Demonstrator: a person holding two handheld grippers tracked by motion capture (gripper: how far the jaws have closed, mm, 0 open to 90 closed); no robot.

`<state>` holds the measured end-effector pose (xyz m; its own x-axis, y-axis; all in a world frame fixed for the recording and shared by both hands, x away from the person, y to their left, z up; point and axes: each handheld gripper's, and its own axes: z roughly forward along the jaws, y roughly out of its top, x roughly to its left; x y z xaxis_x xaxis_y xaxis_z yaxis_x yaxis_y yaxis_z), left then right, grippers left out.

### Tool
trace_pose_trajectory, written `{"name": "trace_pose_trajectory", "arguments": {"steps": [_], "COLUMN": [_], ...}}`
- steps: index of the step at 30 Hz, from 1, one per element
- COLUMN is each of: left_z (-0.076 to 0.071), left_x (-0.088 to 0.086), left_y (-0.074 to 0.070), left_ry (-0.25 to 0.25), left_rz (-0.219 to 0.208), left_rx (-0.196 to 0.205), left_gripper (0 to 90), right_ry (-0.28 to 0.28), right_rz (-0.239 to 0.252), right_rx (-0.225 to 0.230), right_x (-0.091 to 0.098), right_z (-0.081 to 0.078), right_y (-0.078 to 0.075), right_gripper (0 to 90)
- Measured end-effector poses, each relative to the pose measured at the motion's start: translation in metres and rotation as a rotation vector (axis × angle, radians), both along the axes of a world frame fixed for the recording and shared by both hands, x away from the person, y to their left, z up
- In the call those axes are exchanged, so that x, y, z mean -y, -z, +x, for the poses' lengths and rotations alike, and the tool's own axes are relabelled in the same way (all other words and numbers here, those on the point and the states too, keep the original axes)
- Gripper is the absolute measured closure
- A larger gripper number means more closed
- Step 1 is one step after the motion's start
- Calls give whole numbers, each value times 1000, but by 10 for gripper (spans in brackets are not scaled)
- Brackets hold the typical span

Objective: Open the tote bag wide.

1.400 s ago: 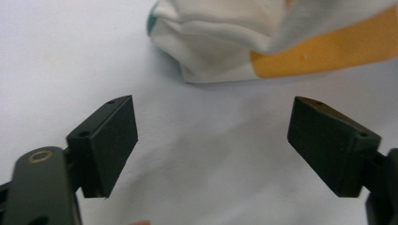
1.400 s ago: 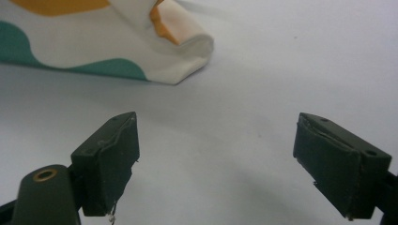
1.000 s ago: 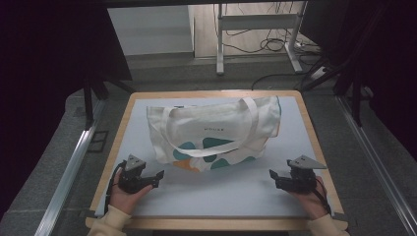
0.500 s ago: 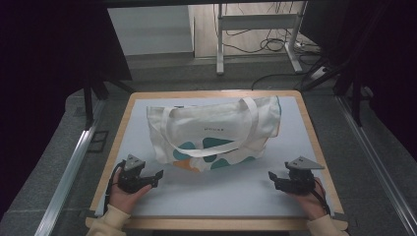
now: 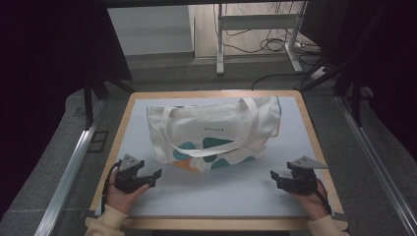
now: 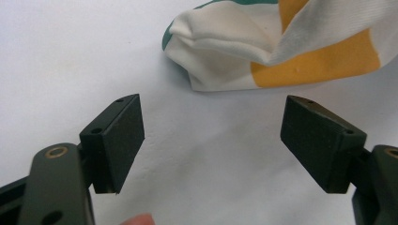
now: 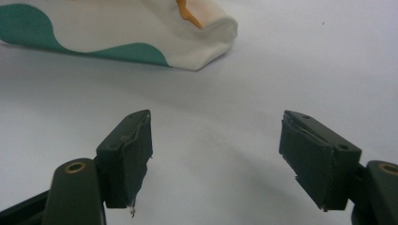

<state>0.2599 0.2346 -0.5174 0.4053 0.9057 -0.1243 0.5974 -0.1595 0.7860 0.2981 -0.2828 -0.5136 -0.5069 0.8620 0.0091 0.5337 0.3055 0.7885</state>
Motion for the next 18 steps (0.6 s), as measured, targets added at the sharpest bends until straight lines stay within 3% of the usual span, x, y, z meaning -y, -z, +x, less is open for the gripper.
{"name": "trace_pose_trajectory", "arguments": {"steps": [18], "left_z": [-8], "left_x": [0], "left_y": [-20], "left_ry": [7], "left_rz": [-40], "left_rx": [54], "left_gripper": [219], "right_ry": [-10], "right_rz": [-17], "right_rx": [4], "right_x": [-2], "right_z": [-2], "right_y": [-1], "right_gripper": [260]}}
